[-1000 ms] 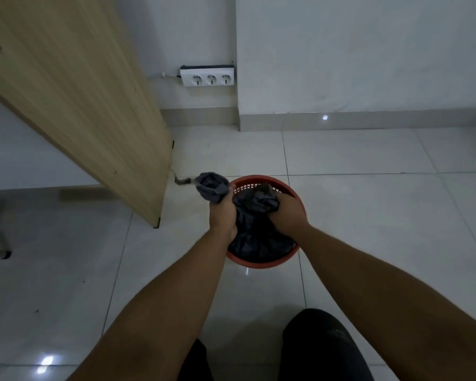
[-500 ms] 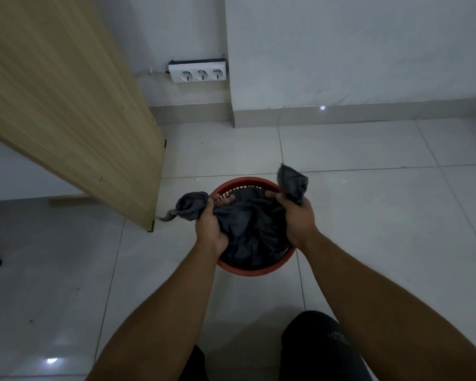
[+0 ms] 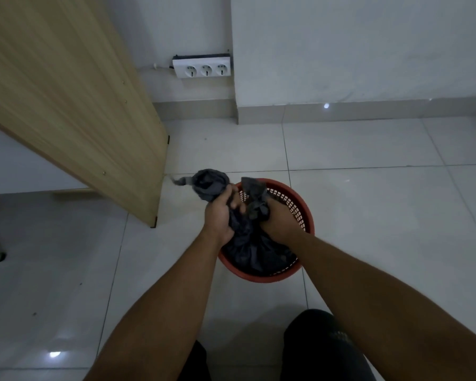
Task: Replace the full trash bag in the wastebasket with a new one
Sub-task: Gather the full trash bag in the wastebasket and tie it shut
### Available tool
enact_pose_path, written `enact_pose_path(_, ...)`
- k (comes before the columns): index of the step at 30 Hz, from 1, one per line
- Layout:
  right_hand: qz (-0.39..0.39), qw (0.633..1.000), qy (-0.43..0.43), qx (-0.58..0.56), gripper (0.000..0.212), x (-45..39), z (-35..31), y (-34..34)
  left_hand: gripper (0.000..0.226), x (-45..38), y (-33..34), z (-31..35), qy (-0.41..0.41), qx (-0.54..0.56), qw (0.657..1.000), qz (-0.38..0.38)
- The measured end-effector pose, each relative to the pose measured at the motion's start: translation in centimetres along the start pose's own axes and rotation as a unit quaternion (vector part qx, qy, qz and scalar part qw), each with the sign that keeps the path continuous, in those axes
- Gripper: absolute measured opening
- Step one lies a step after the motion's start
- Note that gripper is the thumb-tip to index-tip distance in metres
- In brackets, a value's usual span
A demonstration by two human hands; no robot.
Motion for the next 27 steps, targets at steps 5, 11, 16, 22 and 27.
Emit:
enact_pose_path(5,-0.057,0.985,-0.002,-0.163,0.025,0.0,0.4,0.2,0.033,0.4,-0.2,-1.2,-0.108,-0.309,0.943,-0.056)
enact_pose_path(11,0.104,0.967,-0.042,-0.23,0.011,2.8,-1.4,-2.0,0.028,0.2,1.8,0.0,-0.143,-0.469,0.865,-0.109)
enact_pose_path(16,0.084,0.943,-0.251,0.202,0.054,3.2,-5.9,-1.8,0.021,0.0,2.2,0.9,-0.192,-0.391,0.888,-0.151)
enact_pose_path(22,0.023,0.907,-0.25,0.338,0.064,1.5,-6.6,-1.8,0.013,2.0,2.5,0.3,-0.277,-0.357,0.842,-0.294)
enact_pose_path(27,-0.073,0.896,-0.227,0.375,0.092,0.6,-7.0,-1.4,0.021,0.4,1.6,-0.1,-0.174,-0.447,0.857,-0.191)
Point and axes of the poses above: each hand's wrist, its own x-axis away from the middle knuckle, its own y-axis out of the palm, z = x × y, the point moved 7 cm from there along -x, towards the middle knuckle, and after that the axes turned 9 degrees about -z, right-handed, at the moved point
